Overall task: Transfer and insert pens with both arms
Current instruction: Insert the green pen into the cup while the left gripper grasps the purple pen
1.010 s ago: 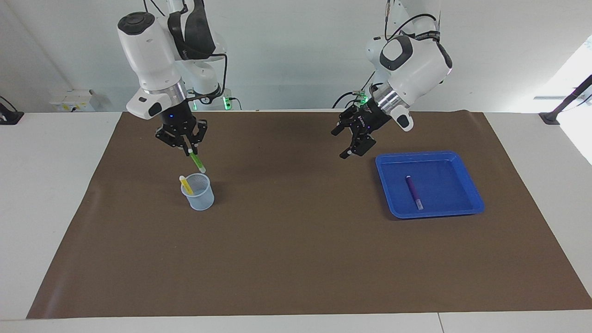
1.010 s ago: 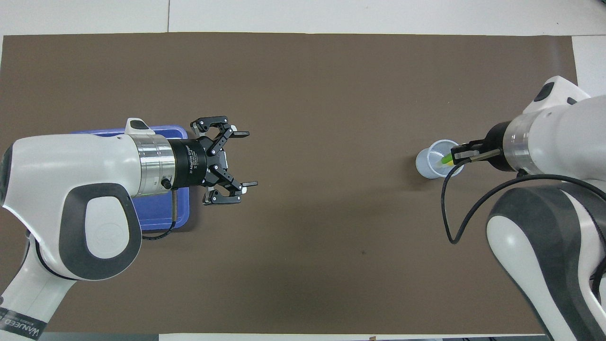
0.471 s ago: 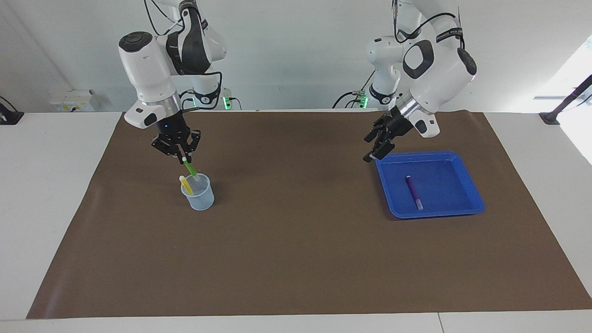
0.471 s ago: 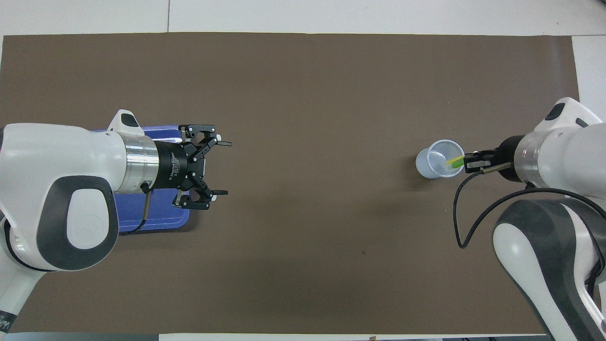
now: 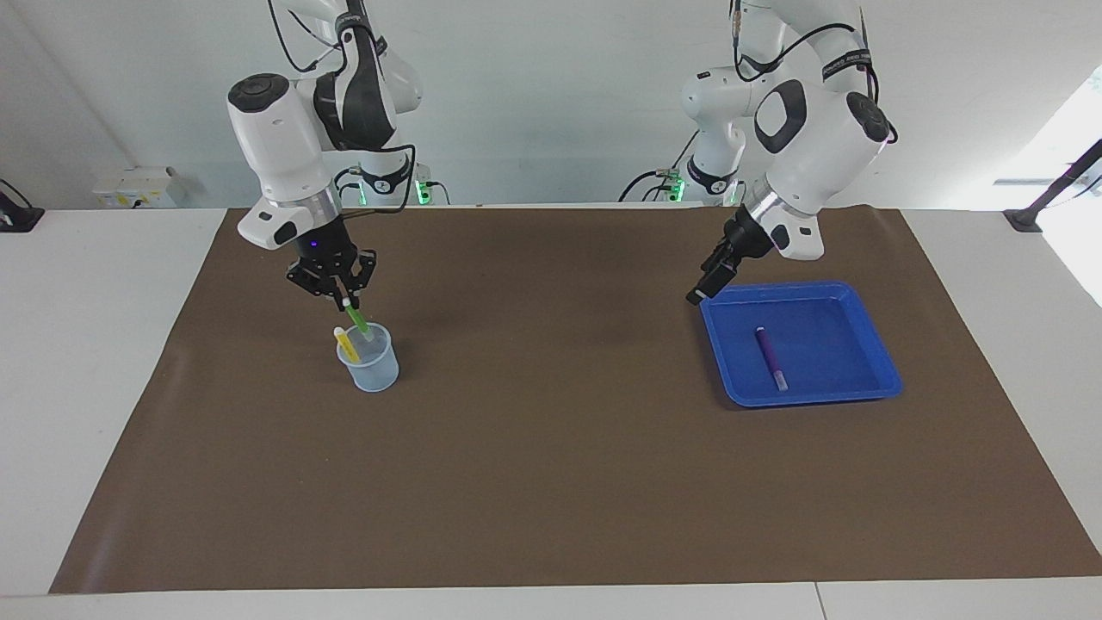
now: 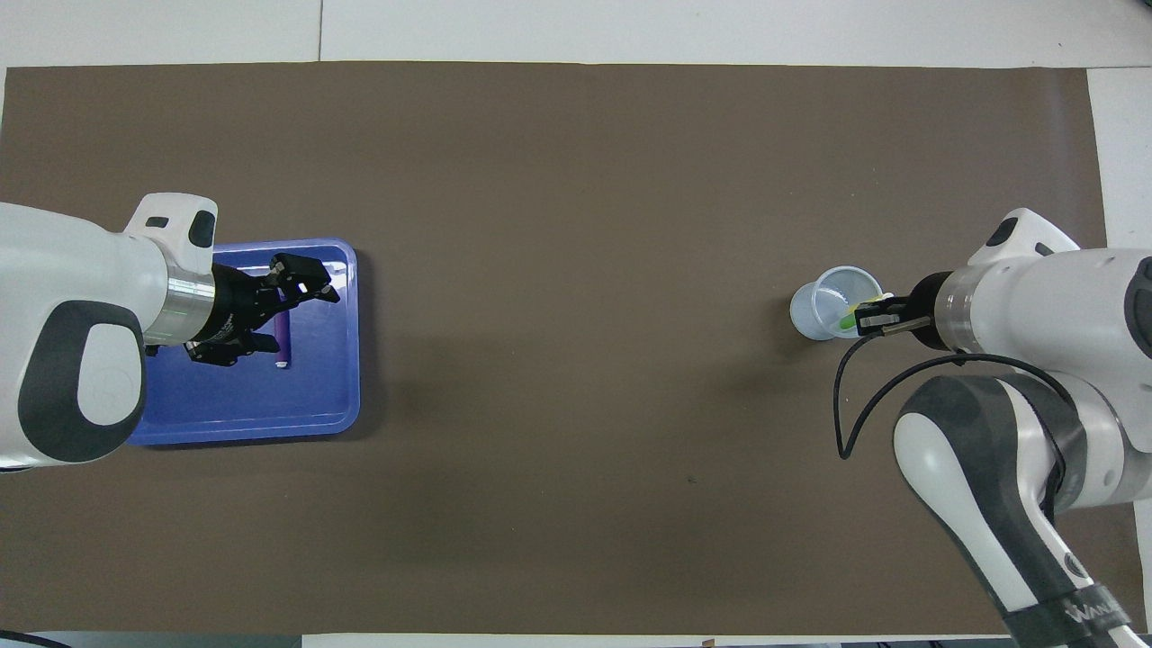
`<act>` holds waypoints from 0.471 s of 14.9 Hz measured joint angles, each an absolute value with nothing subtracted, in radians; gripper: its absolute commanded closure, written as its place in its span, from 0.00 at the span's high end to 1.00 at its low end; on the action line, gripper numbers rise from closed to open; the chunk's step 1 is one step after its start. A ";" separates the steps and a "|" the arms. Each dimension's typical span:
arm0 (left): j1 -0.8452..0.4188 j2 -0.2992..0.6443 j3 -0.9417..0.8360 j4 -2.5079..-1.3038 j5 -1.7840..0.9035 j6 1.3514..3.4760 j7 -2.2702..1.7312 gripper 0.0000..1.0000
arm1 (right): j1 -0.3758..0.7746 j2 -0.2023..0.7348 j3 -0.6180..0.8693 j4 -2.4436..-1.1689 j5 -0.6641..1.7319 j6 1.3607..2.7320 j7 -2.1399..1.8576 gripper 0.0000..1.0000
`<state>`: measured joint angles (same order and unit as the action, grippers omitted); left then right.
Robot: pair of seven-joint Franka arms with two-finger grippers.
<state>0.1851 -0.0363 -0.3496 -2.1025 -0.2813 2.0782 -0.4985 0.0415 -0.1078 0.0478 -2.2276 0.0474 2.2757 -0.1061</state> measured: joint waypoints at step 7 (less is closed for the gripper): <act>0.218 0.118 -0.351 -2.101 -0.006 2.196 -0.120 1.00 | 0.042 -0.051 0.048 -2.232 0.047 2.327 -0.107 0.00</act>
